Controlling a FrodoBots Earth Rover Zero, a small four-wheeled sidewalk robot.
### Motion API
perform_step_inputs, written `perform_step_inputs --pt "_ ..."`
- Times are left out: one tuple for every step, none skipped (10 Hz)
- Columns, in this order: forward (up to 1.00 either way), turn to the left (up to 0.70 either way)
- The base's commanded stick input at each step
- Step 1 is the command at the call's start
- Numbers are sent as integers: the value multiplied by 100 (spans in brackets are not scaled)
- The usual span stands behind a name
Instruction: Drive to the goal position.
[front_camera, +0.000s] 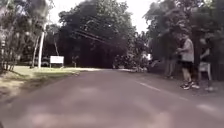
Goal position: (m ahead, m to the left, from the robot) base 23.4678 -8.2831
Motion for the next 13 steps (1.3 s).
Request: perform_step_inputs --pt "70 0" --pt "70 0" --pt "70 0" --pt "70 0" --pt "70 0" --pt "70 0" --pt "70 0" --pt "70 0" --pt "70 0" --pt "70 0" --pt "70 0" --pt "70 0" --pt "70 0"
